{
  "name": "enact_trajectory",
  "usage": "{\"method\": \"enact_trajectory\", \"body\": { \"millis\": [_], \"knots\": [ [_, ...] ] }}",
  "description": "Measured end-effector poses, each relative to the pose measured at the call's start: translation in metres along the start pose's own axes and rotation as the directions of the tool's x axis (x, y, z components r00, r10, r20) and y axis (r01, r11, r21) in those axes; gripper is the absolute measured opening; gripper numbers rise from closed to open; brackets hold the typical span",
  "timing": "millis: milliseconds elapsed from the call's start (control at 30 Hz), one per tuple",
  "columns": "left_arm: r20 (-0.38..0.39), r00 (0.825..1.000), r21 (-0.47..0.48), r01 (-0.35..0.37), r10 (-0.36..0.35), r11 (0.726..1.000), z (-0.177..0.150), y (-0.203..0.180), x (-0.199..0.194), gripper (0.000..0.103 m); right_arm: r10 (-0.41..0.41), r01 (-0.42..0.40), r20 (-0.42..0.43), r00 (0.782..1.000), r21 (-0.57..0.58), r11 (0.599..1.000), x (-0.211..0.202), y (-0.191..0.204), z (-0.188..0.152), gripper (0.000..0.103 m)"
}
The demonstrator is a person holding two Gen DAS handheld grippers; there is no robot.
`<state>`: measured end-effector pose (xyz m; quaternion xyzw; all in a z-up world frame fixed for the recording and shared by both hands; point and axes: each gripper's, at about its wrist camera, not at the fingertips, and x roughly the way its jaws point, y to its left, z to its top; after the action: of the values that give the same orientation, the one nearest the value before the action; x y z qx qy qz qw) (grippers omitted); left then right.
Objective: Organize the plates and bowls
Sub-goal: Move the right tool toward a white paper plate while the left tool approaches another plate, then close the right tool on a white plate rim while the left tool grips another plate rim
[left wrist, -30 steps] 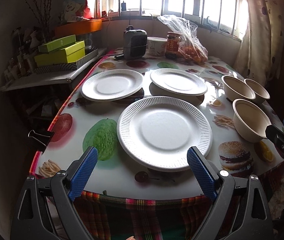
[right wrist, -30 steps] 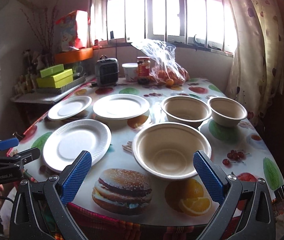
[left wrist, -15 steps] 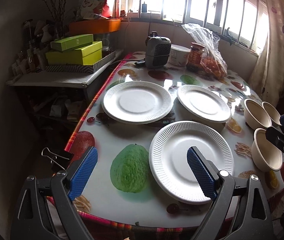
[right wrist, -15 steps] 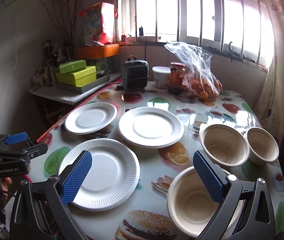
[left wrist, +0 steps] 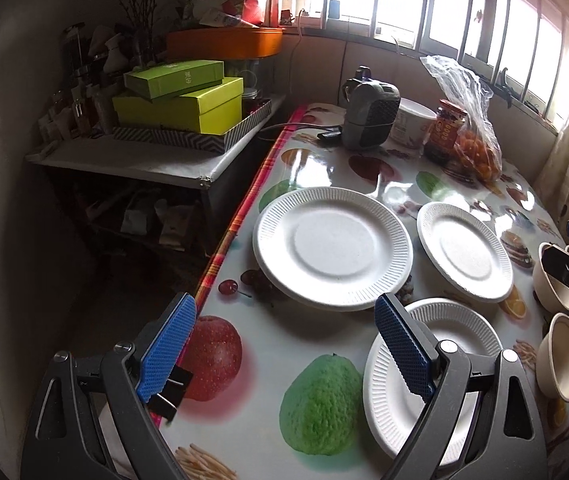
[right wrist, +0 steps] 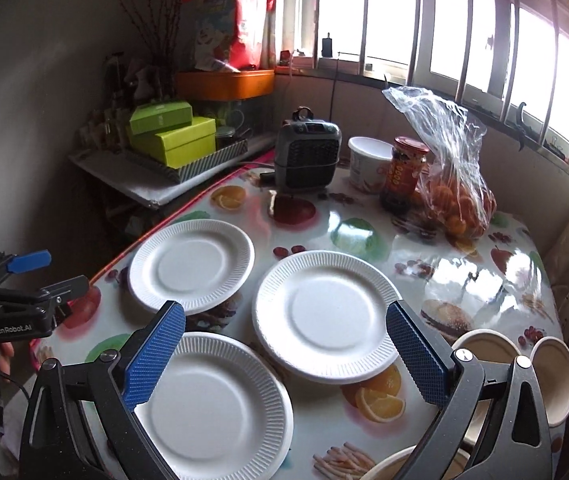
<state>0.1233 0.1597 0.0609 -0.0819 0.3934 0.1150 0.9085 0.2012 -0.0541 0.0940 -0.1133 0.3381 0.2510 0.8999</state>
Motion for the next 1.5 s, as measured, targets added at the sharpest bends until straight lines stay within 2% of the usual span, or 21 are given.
{"method": "enact_trajectory", "body": {
  "millis": [167,333,433,567,733,800,867,1000,1100,1300,1433,1500],
  "knots": [
    [0.01,0.999,0.0,-0.04,0.04,0.999,0.018,0.012,0.011,0.091,0.054,-0.056,-0.057,0.997,-0.037,0.998,0.024,-0.002,0.024,0.102],
    [-0.028,0.997,-0.001,-0.072,0.072,0.997,0.028,0.024,0.027,0.091,0.104,-0.108,-0.116,0.988,-0.024,0.994,0.054,-0.004,0.041,0.101],
    [-0.063,0.996,-0.022,-0.068,0.066,0.997,0.03,0.032,0.039,0.092,0.134,-0.138,-0.162,0.978,-0.015,0.99,0.078,-0.003,0.048,0.097],
    [-0.115,0.993,-0.054,-0.039,0.032,0.998,0.031,0.04,0.057,0.092,0.133,-0.143,-0.207,0.969,-0.033,0.989,0.108,-0.001,0.049,0.097],
    [-0.141,0.99,-0.097,-0.04,0.026,0.995,0.034,0.045,0.072,0.091,0.172,-0.172,-0.245,0.954,0.018,0.985,0.142,-0.006,0.051,0.095],
    [-0.149,0.989,-0.109,-0.037,0.021,0.993,0.035,0.045,0.078,0.091,0.172,-0.171,-0.253,0.952,0.024,0.985,0.152,-0.007,0.052,0.092],
    [-0.145,0.989,-0.138,-0.028,0.008,0.99,0.035,0.047,0.082,0.091,0.188,-0.186,-0.269,0.944,0.034,0.982,0.162,-0.006,0.053,0.083],
    [-0.155,0.988,-0.169,-0.015,-0.011,0.985,0.037,0.048,0.091,0.089,0.188,-0.191,-0.296,0.936,0.019,0.981,0.178,-0.003,0.053,0.078],
    [-0.168,0.985,-0.176,-0.009,-0.021,0.984,0.038,0.047,0.098,0.083,0.212,-0.213,-0.308,0.928,0.028,0.977,0.186,-0.001,0.052,0.075],
    [-0.184,0.982,-0.216,-0.002,-0.038,0.976,0.037,0.05,0.108,0.082,0.229,-0.225,-0.32,0.919,0.05,0.973,0.199,-0.002,0.049,0.068],
    [-0.206,0.977,-0.218,0.009,-0.055,0.976,0.035,0.051,0.114,0.072,0.25,-0.236,-0.326,0.912,0.082,0.968,0.205,-0.005,0.047,0.063],
    [-0.207,0.977,-0.207,0.003,-0.046,0.978,0.035,0.049,0.116,0.072,0.268,-0.249,-0.324,0.907,0.098,0.964,0.208,-0.006,0.047,0.06]
  ]
}}
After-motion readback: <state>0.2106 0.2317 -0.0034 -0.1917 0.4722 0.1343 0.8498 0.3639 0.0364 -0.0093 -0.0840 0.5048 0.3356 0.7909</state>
